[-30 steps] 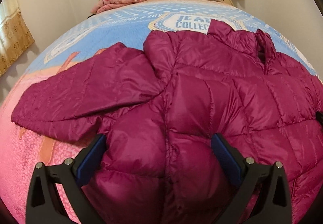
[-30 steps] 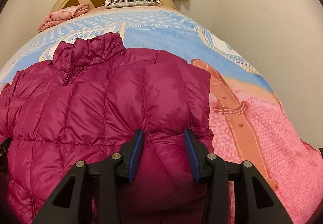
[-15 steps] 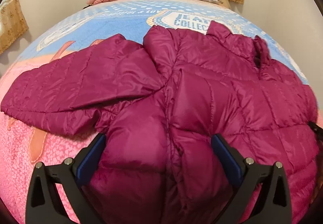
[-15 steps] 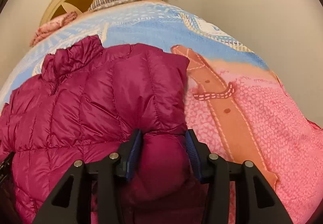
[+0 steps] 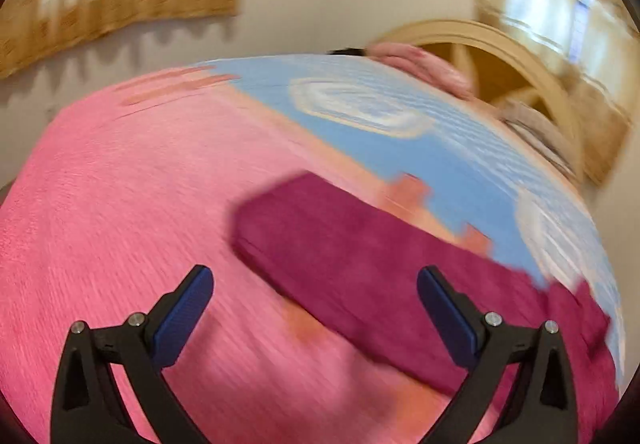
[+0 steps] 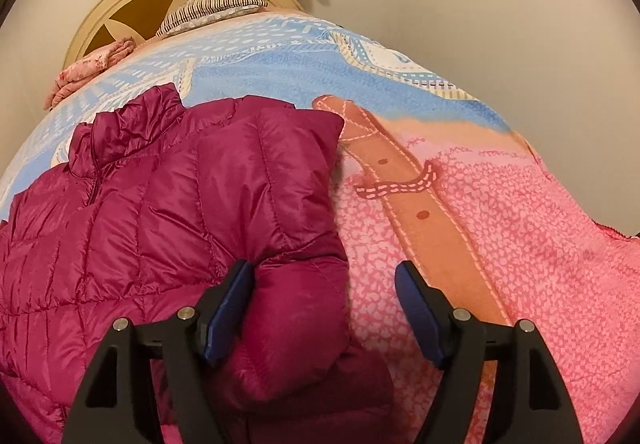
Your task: Fold large clothes
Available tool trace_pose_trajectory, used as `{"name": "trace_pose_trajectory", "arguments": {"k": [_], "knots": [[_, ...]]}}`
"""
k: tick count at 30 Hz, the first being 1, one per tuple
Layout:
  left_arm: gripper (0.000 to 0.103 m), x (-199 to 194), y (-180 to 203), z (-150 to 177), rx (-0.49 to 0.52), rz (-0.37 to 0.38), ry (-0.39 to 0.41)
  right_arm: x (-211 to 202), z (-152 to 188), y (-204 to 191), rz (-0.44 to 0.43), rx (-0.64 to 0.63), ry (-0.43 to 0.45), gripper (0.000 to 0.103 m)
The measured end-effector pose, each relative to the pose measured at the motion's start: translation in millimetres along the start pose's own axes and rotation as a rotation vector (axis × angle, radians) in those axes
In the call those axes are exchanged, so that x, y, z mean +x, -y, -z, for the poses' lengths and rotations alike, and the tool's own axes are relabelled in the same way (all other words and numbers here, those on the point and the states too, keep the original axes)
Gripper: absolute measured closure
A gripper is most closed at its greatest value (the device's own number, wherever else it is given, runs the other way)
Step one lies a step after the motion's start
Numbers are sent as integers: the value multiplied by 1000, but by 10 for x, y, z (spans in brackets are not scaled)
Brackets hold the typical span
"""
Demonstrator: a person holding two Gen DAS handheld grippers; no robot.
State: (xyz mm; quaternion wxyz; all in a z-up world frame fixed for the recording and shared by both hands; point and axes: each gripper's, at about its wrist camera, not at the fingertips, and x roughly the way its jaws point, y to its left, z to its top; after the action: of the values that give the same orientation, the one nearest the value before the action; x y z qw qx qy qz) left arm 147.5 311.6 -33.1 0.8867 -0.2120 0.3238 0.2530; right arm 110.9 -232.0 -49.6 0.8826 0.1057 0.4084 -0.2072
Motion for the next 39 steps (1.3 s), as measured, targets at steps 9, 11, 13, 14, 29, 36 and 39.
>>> {"name": "trace_pose_trajectory", "arguments": {"k": [9, 11, 13, 14, 29, 36, 39], "knots": [[38, 729, -83, -75, -58, 44, -160, -8, 15, 10, -2, 3, 0, 27], [51, 712, -54, -43, -39, 49, -138, -8, 14, 9, -1, 2, 0, 27], [72, 696, -66, -33, -37, 53, -120, -7, 14, 7, 0, 3, 1, 27], [78, 711, -85, -53, -38, 77, -117, -6, 15, 6, -1, 4, 1, 27], [89, -1381, 1575, -13, 419, 485, 252, -2, 24, 58, -26, 27, 5, 26], [89, -2106, 2681, 1235, 697, 795, 187, -15, 37, 107, -52, 48, 12, 26], [89, -2161, 2996, 1724, 771, 846, 132, -23, 42, 119, -62, 55, 15, 26]]}}
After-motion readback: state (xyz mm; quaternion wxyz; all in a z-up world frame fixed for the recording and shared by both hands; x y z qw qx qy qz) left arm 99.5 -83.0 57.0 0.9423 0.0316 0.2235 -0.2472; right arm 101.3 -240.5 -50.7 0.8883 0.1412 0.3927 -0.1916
